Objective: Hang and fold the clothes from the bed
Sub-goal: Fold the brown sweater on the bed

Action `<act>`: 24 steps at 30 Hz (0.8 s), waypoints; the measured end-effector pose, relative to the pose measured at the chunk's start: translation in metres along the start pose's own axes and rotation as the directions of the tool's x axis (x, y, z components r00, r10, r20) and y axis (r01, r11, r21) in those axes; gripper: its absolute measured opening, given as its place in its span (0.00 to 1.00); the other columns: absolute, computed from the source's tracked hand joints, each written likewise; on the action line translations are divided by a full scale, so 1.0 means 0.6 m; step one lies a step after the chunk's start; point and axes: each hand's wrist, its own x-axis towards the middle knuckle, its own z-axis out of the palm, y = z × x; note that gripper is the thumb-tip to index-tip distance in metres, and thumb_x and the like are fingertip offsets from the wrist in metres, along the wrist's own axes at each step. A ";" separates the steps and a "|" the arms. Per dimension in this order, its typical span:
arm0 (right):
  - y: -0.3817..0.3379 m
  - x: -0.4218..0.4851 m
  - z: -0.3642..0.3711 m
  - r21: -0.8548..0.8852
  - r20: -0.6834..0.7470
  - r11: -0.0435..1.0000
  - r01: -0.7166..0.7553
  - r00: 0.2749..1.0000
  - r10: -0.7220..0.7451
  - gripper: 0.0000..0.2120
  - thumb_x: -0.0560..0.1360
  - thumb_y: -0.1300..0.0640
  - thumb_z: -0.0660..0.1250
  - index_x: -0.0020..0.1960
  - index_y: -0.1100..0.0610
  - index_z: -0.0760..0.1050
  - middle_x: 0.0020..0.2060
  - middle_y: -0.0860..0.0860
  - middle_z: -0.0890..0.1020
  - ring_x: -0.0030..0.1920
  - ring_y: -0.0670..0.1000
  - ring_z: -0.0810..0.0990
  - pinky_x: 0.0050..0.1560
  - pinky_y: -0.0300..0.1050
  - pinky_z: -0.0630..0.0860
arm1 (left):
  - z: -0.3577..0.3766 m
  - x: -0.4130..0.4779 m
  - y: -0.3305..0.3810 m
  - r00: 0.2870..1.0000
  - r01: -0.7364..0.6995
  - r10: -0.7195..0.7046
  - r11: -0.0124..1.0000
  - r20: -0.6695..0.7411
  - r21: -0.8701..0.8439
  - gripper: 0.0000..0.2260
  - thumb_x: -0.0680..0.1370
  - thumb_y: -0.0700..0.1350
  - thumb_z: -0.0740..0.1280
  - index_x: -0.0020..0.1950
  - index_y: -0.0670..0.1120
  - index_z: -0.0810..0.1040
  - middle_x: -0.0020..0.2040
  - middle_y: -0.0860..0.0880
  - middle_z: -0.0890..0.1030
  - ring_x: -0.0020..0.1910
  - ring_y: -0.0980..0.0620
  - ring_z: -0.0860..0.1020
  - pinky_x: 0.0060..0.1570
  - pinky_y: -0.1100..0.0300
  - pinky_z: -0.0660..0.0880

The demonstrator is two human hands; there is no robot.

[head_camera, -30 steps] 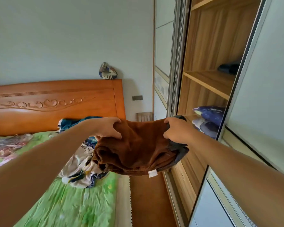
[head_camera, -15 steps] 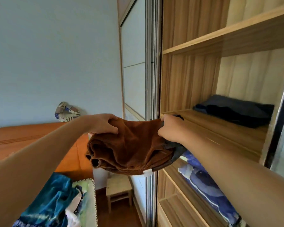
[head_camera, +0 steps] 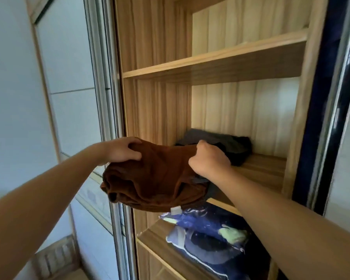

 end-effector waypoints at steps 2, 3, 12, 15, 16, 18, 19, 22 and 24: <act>0.017 0.012 -0.004 0.014 -0.045 0.998 -0.062 0.997 0.063 0.29 0.78 0.56 0.60 0.78 0.54 0.61 0.66 0.55 0.77 0.63 0.59 0.77 0.55 0.52 0.79 | 0.006 0.038 0.016 0.999 -0.031 0.033 0.999 0.041 -0.038 0.29 0.76 0.50 0.72 0.75 0.55 0.68 0.59 0.48 0.79 0.54 0.47 0.81 0.54 0.55 0.80; 0.024 0.018 -0.005 0.029 -0.068 0.995 -0.098 0.993 0.100 0.29 0.78 0.56 0.60 0.78 0.53 0.61 0.67 0.55 0.76 0.63 0.59 0.77 0.56 0.53 0.79 | 0.009 0.058 0.024 0.997 -0.043 0.045 0.998 0.059 -0.045 0.29 0.75 0.50 0.73 0.75 0.56 0.68 0.60 0.48 0.79 0.55 0.47 0.81 0.58 0.52 0.79; 0.068 0.137 -0.016 0.140 -0.194 0.954 -0.264 0.938 0.288 0.28 0.77 0.60 0.60 0.76 0.49 0.67 0.65 0.55 0.77 0.60 0.58 0.78 0.52 0.48 0.79 | 0.009 0.265 0.070 0.960 -0.216 0.224 0.974 0.168 -0.064 0.24 0.78 0.52 0.69 0.74 0.56 0.68 0.65 0.47 0.75 0.58 0.48 0.76 0.53 0.59 0.75; 0.083 0.190 -0.013 0.186 -0.232 0.935 -0.302 0.911 0.341 0.28 0.76 0.60 0.61 0.76 0.47 0.68 0.65 0.55 0.76 0.60 0.58 0.77 0.52 0.46 0.77 | -0.002 0.349 0.086 0.942 -0.287 0.289 0.957 0.171 -0.034 0.26 0.78 0.53 0.68 0.75 0.56 0.68 0.67 0.48 0.74 0.58 0.48 0.76 0.58 0.57 0.73; 0.087 0.209 -0.013 0.202 -0.238 0.927 -0.317 0.902 0.361 0.28 0.76 0.60 0.61 0.75 0.46 0.68 0.65 0.54 0.76 0.59 0.57 0.77 0.53 0.46 0.78 | -0.006 0.373 0.089 0.935 -0.299 0.306 0.952 0.180 -0.065 0.25 0.79 0.52 0.68 0.75 0.56 0.67 0.66 0.48 0.74 0.56 0.50 0.76 0.56 0.58 0.74; 0.098 0.241 -0.010 0.245 -0.239 0.909 -0.338 0.887 0.394 0.29 0.75 0.61 0.62 0.74 0.46 0.68 0.63 0.54 0.76 0.56 0.56 0.78 0.53 0.47 0.79 | -0.008 0.419 0.094 0.924 -0.312 0.329 0.944 0.196 -0.111 0.25 0.79 0.51 0.68 0.76 0.57 0.67 0.63 0.49 0.74 0.54 0.50 0.76 0.57 0.57 0.75; 0.104 0.254 -0.009 0.266 -0.243 0.902 -0.340 0.882 0.404 0.28 0.75 0.61 0.62 0.74 0.47 0.69 0.62 0.54 0.77 0.56 0.56 0.79 0.52 0.47 0.80 | -0.009 0.441 0.097 0.921 -0.318 0.336 0.941 0.199 -0.118 0.25 0.79 0.50 0.68 0.76 0.57 0.67 0.63 0.49 0.73 0.56 0.49 0.76 0.60 0.55 0.75; 0.121 0.289 -0.010 0.301 -0.267 0.897 -0.325 0.874 0.406 0.26 0.74 0.63 0.62 0.71 0.47 0.72 0.61 0.54 0.77 0.57 0.56 0.79 0.54 0.46 0.79 | -0.008 0.496 0.109 0.910 -0.288 0.331 0.938 0.249 -0.193 0.24 0.81 0.46 0.67 0.76 0.56 0.67 0.64 0.45 0.76 0.55 0.45 0.79 0.54 0.53 0.80; 0.137 0.320 -0.015 0.327 -0.296 0.894 -0.307 0.865 0.406 0.26 0.73 0.64 0.62 0.68 0.46 0.74 0.61 0.54 0.77 0.56 0.56 0.79 0.52 0.44 0.79 | -0.005 0.527 0.119 0.900 -0.281 0.340 0.930 0.271 -0.236 0.23 0.82 0.42 0.65 0.76 0.55 0.66 0.62 0.43 0.76 0.51 0.45 0.80 0.43 0.56 0.80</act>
